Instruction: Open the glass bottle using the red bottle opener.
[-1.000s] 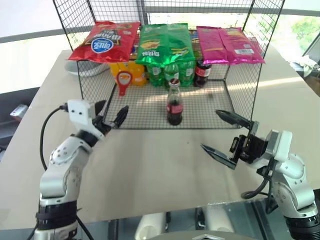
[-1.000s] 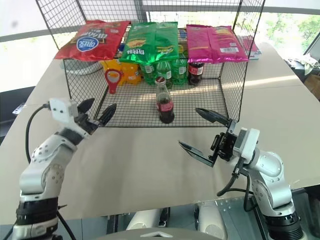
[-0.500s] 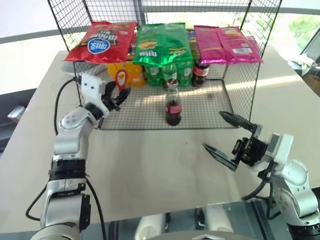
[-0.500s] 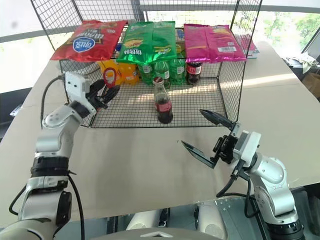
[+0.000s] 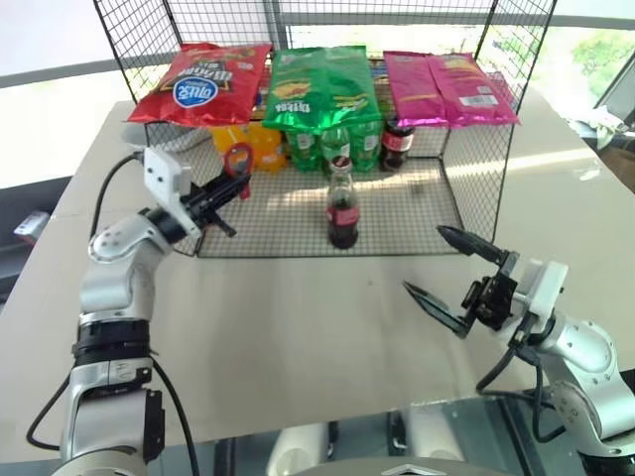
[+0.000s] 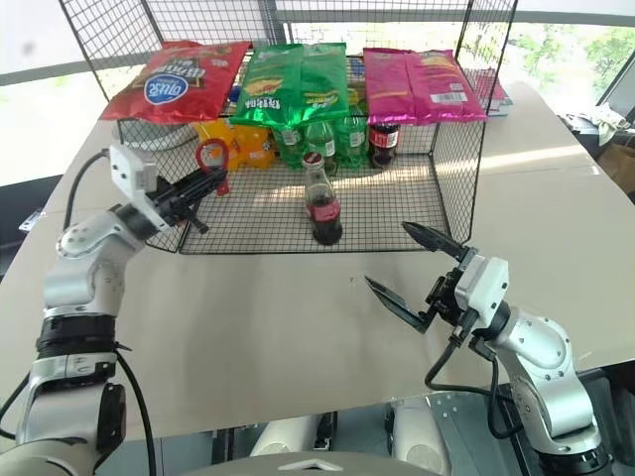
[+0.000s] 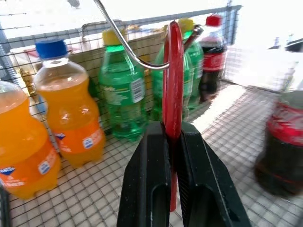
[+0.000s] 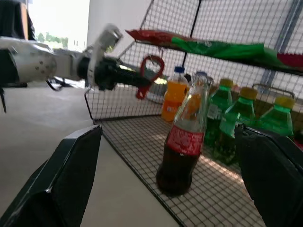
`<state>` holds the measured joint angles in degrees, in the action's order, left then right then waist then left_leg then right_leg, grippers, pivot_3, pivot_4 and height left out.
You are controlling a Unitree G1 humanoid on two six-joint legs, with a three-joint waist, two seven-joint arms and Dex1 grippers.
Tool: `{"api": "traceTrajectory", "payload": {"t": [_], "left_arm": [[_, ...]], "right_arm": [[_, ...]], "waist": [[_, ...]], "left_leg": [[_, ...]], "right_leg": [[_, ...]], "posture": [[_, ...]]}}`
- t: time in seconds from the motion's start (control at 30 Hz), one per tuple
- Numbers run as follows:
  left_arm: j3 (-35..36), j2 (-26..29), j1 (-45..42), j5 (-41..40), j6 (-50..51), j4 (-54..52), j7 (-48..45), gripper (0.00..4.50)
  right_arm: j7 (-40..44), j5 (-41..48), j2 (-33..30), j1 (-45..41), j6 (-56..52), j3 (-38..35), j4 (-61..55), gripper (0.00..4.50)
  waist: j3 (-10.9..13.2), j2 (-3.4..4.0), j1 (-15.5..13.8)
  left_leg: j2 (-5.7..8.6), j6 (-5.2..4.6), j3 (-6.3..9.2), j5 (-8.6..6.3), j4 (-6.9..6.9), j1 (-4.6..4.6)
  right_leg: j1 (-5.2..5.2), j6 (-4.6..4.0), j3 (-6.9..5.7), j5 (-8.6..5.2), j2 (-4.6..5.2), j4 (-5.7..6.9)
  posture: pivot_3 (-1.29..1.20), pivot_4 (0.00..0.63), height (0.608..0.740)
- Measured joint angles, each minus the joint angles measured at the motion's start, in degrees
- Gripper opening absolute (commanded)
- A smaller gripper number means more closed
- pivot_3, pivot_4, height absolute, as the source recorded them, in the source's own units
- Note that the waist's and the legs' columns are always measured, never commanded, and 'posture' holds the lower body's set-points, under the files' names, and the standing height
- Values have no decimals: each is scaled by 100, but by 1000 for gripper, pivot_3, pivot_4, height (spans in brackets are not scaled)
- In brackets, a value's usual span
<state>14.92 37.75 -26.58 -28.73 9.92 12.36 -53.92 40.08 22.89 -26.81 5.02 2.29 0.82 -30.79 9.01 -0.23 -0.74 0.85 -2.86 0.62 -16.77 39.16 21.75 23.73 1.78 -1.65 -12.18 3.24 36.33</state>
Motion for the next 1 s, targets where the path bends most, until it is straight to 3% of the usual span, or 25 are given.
{"api": "traceTrajectory", "payload": {"t": [0.2,0.37,0.67,1.0], "left_arm": [[292,62,216,-645,757,-409,-98,37],[583,15,510,-1405,1705,-902,67,37],[451,-124,346,-1377,1825,-1074,298,37],[349,-82,-43,-1449,2655,-1075,651,37]], "right_arm": [[-580,-694,-217,-241,-985,153,-138,4500],[-658,-433,-261,-457,-1752,148,-345,4500],[-656,-313,-262,-605,-2110,176,-480,4500],[-685,-455,-369,-560,-2328,282,-684,4500]], "waist": [[2,-3,5],[4,-6,9],[4,-10,-21],[3,-11,-11]], "left_leg": [[3,-1,-7,-1,0,4],[-2,-5,-3,-6,-14,12],[17,-24,-9,-19,-14,23],[12,-22,-5,-18,2,14]], "right_leg": [[4,1,6,0,-3,-5],[7,2,1,-1,-2,-28],[6,5,-1,-2,4,-50],[1,6,-1,-2,-5,-29]], "posture": [[0,150,740],[0,150,740],[0,150,740],[0,150,740]]}}
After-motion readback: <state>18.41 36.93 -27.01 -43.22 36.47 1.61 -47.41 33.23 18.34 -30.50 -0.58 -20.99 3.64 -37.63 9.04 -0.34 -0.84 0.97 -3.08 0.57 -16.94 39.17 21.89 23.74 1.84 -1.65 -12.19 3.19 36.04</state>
